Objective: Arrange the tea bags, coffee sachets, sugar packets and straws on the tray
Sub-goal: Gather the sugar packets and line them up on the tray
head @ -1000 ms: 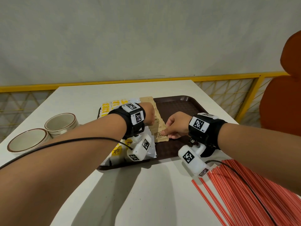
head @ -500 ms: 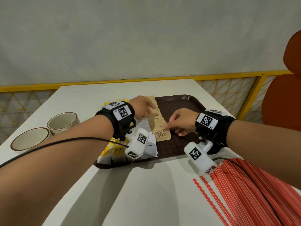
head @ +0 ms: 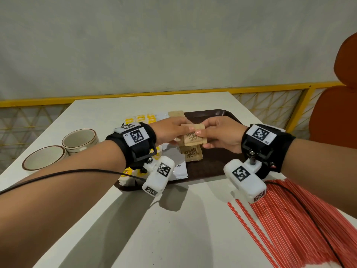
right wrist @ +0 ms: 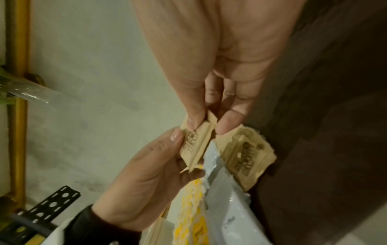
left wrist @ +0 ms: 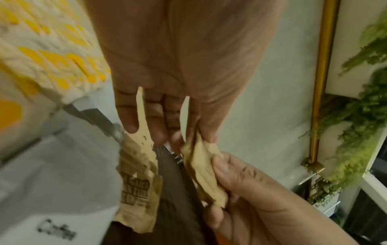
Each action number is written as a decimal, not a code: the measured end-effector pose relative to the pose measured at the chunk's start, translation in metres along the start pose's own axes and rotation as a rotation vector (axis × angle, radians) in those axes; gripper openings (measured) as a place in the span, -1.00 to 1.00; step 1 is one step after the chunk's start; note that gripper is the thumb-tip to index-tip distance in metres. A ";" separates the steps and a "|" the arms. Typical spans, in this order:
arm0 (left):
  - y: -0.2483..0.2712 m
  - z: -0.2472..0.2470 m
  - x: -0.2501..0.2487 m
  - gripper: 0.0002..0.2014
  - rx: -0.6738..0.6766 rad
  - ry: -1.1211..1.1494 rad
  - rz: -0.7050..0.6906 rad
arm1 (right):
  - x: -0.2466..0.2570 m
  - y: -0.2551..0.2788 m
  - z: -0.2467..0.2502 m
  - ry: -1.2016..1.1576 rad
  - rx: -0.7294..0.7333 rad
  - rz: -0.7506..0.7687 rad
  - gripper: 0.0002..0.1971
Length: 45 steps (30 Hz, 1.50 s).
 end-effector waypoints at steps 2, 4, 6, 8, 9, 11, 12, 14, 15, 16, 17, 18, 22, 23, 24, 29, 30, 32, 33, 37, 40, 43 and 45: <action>0.001 0.002 0.004 -0.87 -0.007 -0.105 0.007 | -0.007 0.004 0.007 0.031 -0.018 -0.045 -0.94; 0.000 0.003 0.005 -0.89 -0.016 -0.197 0.013 | -0.018 0.008 0.010 0.068 -0.022 -0.090 -0.94; -0.001 0.001 0.005 -0.92 -0.011 -0.292 0.018 | -0.029 0.008 0.012 0.124 -0.038 -0.119 -0.94; -0.003 -0.004 0.004 -0.90 0.018 -0.397 0.019 | -0.040 0.005 0.013 0.175 -0.053 -0.146 -0.92; -0.005 -0.007 0.004 -0.89 0.032 -0.451 0.020 | -0.044 0.003 0.014 0.199 -0.064 -0.159 -0.91; -0.008 -0.009 0.002 -0.88 0.027 -0.558 0.019 | -0.051 -0.001 0.017 0.241 -0.088 -0.169 -0.89; -0.010 -0.009 0.002 -0.89 0.014 -0.610 0.020 | -0.053 -0.002 0.017 0.256 -0.096 -0.167 -0.89; -0.013 -0.009 0.001 -0.93 -0.001 -0.690 0.027 | -0.054 -0.003 0.018 0.276 -0.101 -0.159 -0.89; -0.014 -0.010 0.002 -0.94 0.001 -0.713 0.037 | -0.054 -0.002 0.018 0.292 -0.104 -0.154 -0.88; -0.015 -0.010 0.003 -0.94 0.001 -0.726 0.048 | -0.053 -0.002 0.018 0.320 -0.107 -0.148 -0.87; -0.016 -0.010 0.004 -0.93 -0.007 -0.738 0.066 | -0.051 -0.002 0.018 0.362 -0.115 -0.140 -0.86; -0.017 -0.008 0.005 -0.92 -0.024 -0.754 0.083 | -0.049 -0.002 0.019 0.404 -0.125 -0.132 -0.84; -0.015 -0.002 0.008 -0.88 -0.114 -0.853 0.165 | -0.052 -0.001 0.017 0.391 -0.118 -0.164 -0.78; -0.015 -0.001 0.009 -0.87 -0.123 -0.871 0.177 | -0.053 0.000 0.016 0.363 -0.110 -0.178 -0.77; -0.016 -0.001 0.010 -0.87 -0.126 -0.878 0.188 | -0.055 0.001 0.016 0.341 -0.106 -0.186 -0.75; -0.017 0.000 0.015 -0.90 -0.115 -0.855 0.208 | -0.057 0.000 0.018 0.288 -0.113 -0.180 -0.74; -0.018 0.000 0.015 -0.89 -0.112 -0.848 0.203 | -0.057 0.001 0.018 0.283 -0.113 -0.182 -0.74; -0.018 0.000 0.016 -0.89 -0.101 -0.816 0.190 | -0.057 0.001 0.017 0.269 -0.111 -0.185 -0.74; -0.018 -0.001 0.016 -0.89 -0.097 -0.793 0.182 | -0.057 0.001 0.017 0.261 -0.108 -0.186 -0.73; -0.017 0.003 0.016 -0.91 -0.123 -0.705 0.159 | -0.057 0.003 0.016 0.245 -0.099 -0.203 -0.73; -0.015 0.007 0.017 -0.92 -0.143 -0.669 0.145 | -0.056 0.004 0.015 0.239 -0.098 -0.209 -0.73; -0.011 0.014 0.016 -0.90 -0.155 -0.638 0.132 | -0.054 0.004 0.013 0.249 -0.085 -0.217 -0.72; -0.008 0.019 0.016 -0.89 -0.162 -0.615 0.124 | -0.051 0.005 0.014 0.282 -0.082 -0.235 -0.72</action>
Point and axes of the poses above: each hand's wrist, its own y-axis away from the middle knuckle, its own z-axis out of the back of the hand, x = y × z, the point moved 10 cm from there along -y, towards the middle knuckle, and after that the axes turned 12 degrees about -y, right-handed, at the moved point
